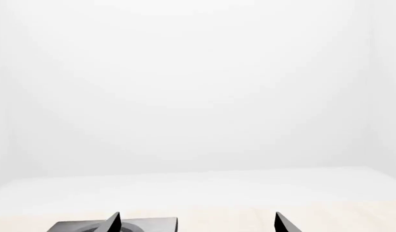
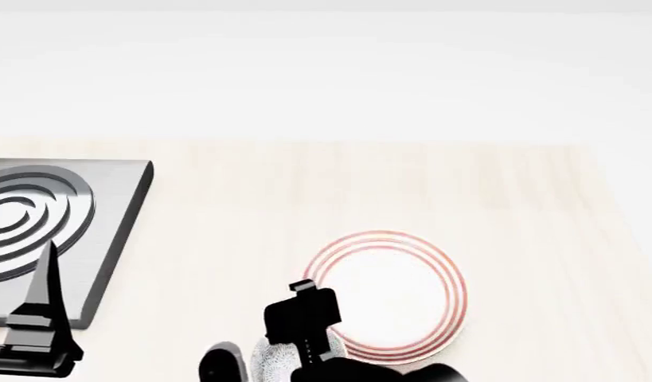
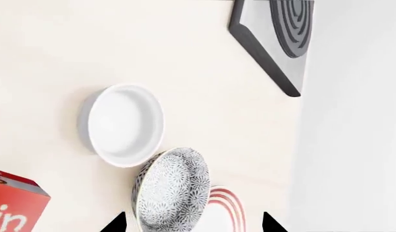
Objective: Pick the akita bowl between the plate and the ramekin and place it on the plate.
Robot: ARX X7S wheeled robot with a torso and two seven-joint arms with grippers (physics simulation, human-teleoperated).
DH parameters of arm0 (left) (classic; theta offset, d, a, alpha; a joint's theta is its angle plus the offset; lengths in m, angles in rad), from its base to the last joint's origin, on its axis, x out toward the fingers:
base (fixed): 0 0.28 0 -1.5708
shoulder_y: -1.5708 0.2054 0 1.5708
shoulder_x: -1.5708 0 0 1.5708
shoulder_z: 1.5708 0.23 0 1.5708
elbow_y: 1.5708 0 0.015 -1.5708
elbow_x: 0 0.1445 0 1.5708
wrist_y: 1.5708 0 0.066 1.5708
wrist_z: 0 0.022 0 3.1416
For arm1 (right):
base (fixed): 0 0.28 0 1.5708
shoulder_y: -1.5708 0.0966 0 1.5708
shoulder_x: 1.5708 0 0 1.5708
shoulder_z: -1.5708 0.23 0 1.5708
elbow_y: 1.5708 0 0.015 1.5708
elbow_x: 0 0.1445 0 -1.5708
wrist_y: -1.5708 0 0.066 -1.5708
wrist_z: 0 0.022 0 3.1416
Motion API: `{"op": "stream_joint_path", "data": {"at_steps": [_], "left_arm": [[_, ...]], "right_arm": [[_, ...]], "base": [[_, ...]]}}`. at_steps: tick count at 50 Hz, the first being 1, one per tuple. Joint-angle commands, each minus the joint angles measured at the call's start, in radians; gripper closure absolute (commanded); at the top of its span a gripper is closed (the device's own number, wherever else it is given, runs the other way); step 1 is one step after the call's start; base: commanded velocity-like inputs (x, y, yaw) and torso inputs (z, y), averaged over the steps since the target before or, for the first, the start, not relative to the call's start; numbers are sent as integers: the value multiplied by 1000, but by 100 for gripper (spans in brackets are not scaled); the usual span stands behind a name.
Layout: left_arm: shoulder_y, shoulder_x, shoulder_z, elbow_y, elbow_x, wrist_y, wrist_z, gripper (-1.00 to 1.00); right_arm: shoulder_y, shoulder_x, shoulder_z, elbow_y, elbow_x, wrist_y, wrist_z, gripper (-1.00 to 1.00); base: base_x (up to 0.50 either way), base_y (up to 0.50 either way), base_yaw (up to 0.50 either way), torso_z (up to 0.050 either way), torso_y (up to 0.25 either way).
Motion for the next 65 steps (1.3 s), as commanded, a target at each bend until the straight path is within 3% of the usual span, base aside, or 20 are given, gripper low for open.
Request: {"op": "stream_joint_path", "data": {"at_steps": [1, 6, 18, 51, 65], "left_arm": [[1, -3, -1, -5, 1, 7, -3, -100], [1, -3, 2, -8, 6, 10, -7, -100], [5, -4, 8, -14, 11, 21, -9, -100], [3, -7, 19, -27, 9, 31, -14, -100], [0, -13, 18, -22, 4, 29, -17, -100]], "right_arm": [[-30, -26, 17, 52, 49, 3, -5, -100], [-49, -36, 54, 37, 123, 49, -32, -100], [-45, -83, 37, 141, 105, 124, -24, -100], [-16, -150, 51, 338, 72, 32, 24, -100], [-15, -147, 41, 300, 87, 34, -9, -100]], "base": [[0, 0, 0, 0, 0], [0, 0, 0, 0, 0], [0, 0, 0, 0, 0], [0, 0, 0, 0, 0], [0, 0, 0, 0, 0]]}}
